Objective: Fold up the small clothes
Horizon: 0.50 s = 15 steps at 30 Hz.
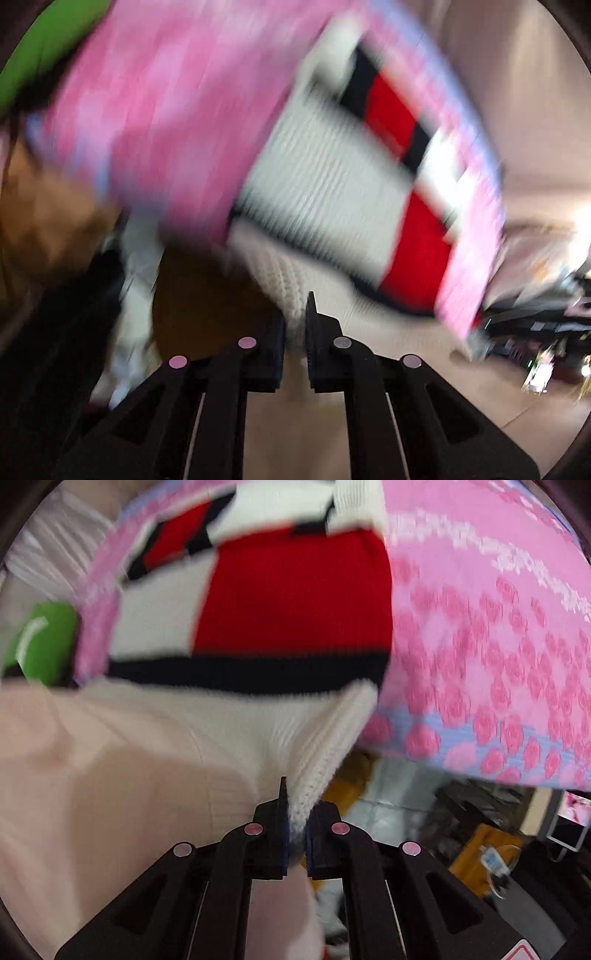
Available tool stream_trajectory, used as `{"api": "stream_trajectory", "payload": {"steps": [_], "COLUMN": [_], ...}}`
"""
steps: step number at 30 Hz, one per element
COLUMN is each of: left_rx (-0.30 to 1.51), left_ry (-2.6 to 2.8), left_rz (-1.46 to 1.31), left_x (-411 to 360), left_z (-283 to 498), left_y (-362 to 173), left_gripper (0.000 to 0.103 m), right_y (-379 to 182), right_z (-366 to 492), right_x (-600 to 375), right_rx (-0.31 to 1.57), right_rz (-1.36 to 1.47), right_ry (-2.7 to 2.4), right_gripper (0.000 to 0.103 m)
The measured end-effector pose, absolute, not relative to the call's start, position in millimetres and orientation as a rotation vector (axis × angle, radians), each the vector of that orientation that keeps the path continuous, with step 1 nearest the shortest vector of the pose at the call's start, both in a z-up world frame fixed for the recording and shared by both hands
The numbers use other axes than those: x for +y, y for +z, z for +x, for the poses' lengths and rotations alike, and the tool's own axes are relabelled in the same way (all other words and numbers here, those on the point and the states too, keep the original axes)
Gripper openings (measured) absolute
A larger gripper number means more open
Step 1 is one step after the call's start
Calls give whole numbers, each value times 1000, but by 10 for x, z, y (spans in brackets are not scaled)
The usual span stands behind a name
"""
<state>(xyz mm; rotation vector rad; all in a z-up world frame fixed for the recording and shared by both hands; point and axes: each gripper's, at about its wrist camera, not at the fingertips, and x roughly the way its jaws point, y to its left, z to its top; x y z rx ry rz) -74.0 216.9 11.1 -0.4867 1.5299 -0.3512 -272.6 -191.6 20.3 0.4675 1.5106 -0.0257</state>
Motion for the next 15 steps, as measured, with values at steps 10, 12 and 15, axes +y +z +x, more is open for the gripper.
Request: {"api": "stream_trajectory", "payload": {"steps": [10,12,15], "left_rx": [1235,1253,1257], "left_ry": [-307,-259,-220], "left_rz": [-447,-427,-443], "left_x": [1216,1121,1020], "left_z": [1581,1732,1759], "left_y": [-209,-418,-681], "left_gripper": [9,9,11], "right_y": [57,-204,-478], "right_z": [-658,-358,-201], "right_x": [-3319,-3409,-3437], "right_rx": [900,931,957], "right_rz": [743,749,796], "right_ry": [-220,-273,-330], "right_gripper": [5,6,7]}}
